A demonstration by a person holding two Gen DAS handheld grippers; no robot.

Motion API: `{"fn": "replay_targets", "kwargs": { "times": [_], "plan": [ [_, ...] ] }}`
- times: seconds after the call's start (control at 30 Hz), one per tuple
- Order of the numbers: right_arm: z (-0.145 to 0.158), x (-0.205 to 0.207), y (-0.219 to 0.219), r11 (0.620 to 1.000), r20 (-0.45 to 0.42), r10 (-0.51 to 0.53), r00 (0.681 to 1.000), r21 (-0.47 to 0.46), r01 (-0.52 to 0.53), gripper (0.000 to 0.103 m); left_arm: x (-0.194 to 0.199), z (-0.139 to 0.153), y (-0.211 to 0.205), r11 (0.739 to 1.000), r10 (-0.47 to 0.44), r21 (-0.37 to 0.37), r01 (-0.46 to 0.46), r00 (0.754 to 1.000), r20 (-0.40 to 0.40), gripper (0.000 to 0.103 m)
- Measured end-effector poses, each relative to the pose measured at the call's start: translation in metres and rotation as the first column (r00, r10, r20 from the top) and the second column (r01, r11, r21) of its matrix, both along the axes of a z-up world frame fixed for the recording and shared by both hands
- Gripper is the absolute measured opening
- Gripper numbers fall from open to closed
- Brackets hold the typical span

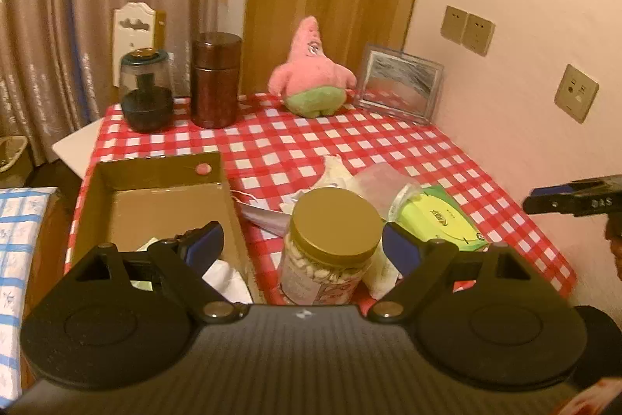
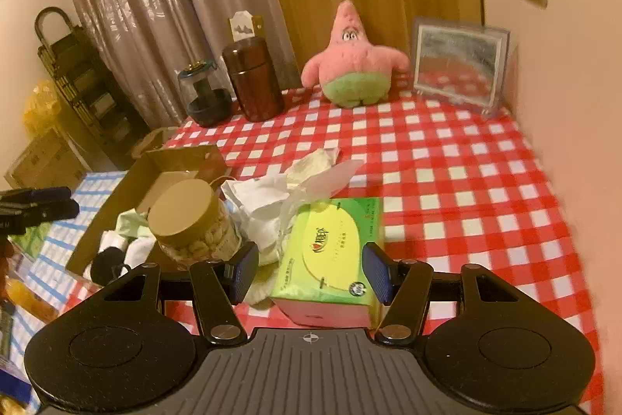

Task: Organize soft objects
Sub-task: 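Move both grippers back over the remaining items on the table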

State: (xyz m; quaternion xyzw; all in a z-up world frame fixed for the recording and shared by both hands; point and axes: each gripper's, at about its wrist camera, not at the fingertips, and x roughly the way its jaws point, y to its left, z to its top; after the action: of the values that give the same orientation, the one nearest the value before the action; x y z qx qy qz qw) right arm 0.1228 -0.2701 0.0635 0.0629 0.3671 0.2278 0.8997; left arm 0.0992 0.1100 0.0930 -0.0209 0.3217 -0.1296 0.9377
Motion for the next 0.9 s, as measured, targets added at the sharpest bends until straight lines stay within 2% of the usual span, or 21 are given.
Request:
{"fn": "replay_targets", "kwargs": {
  "times": [0.23, 0.37, 0.67, 0.9],
  "plan": [
    [-0.014, 0.050, 0.015, 0.998, -0.088, -0.017, 0.996, 0.052, 0.022, 0.059, 0.033, -0.008, -0.004, 0.997, -0.077, 0.018, 0.078, 0.996, -0.042, 0.087],
    [-0.025, 0.083, 0.029, 0.997, -0.124, -0.016, 0.992, 0.068, 0.024, 0.059, 0.060, -0.012, -0.001, 0.996, -0.086, 0.005, 0.087, 0.994, -0.060, 0.087],
    [-0.056, 0.147, 0.054, 0.999, -0.184, -0.037, 0.982, 0.022, 0.042, 0.059, 0.116, -0.019, -0.012, 0.986, -0.157, 0.034, 0.161, 0.983, -0.093, 0.087],
    [-0.079, 0.172, 0.068, 0.999, -0.224, -0.041, 0.974, -0.014, 0.039, 0.059, 0.147, -0.031, -0.023, 0.976, -0.206, 0.046, 0.213, 0.970, -0.132, 0.087]
  ]
}}
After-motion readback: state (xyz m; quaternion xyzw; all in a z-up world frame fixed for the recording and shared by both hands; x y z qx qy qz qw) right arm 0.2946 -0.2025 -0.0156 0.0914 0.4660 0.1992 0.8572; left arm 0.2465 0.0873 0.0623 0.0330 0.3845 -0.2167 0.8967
